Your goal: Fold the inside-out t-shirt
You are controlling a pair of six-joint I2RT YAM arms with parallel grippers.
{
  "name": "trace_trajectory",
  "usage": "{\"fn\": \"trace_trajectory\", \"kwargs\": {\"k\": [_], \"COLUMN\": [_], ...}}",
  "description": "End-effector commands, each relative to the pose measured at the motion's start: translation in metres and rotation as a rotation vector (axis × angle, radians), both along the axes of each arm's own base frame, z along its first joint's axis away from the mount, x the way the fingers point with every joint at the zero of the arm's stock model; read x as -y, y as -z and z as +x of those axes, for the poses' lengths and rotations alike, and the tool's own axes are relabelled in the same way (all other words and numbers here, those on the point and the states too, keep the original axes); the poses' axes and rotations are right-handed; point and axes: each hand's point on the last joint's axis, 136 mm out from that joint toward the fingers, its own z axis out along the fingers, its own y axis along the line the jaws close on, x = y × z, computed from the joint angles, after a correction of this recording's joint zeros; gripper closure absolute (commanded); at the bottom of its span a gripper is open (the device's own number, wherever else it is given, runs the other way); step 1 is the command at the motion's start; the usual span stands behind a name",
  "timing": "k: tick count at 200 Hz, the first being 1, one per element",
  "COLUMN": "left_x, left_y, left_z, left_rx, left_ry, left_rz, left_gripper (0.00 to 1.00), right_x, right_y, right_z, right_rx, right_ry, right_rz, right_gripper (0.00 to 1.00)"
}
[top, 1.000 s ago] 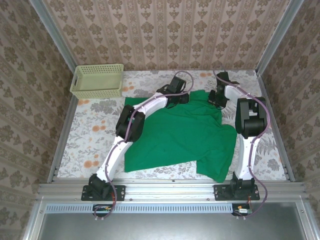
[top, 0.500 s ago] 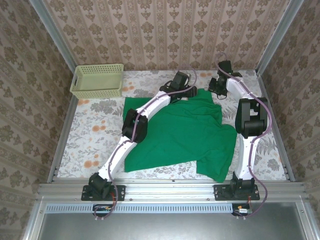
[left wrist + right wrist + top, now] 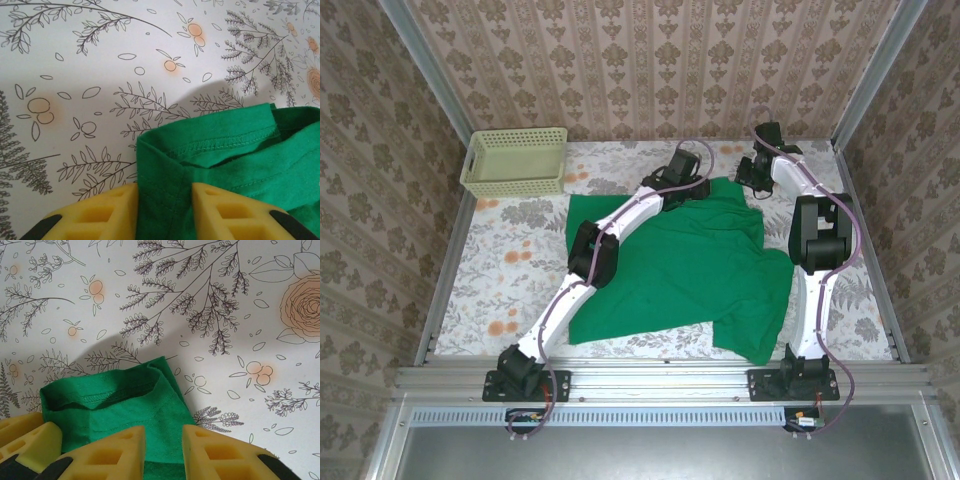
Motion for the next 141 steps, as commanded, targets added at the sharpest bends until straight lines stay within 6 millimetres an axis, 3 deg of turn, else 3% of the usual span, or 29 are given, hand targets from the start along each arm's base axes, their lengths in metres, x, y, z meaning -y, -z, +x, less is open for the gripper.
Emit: {"fn": "trace_trajectory", "kwargs": {"k": [1,48,65,104,141], "left_x": [-0.001,-0.011,-0.015,-0.019,-0.025], "left_y": [0.019,0.021,0.012,-0.020,-0.038], "left_z": [-0.007,-0.005,0.000,0.006,0.012], "left_rx": [-0.047,-0.072,-0.073,-0.044,-0.042], "left_ry": [-0.006,-0.039,-0.058,-0.061,-0.055], "left_rz": [0.023,0.045,0.024,-0.046,-0.110], "left_gripper": [0.66,0.90,0.95,0.96,0.96], "right_x": [0.000,-0.003,-0.004,-0.012,-0.024], "right_y": [-0.004,0.002,0.007,0.006,0.008], "right_z": [-0.005,-0.006,-0.005,0.009,0.030], "right_rx": [-0.001,-0.006,-0.014,0.017,0.033], "right_ry": [-0.001,0.001,-0.007,-0.056,-0.111], "right_rz": [0.008,0.028,0.029,0.065,0.113], "right_gripper": [0.72,0.71,0.72,0.72,0.66]}}
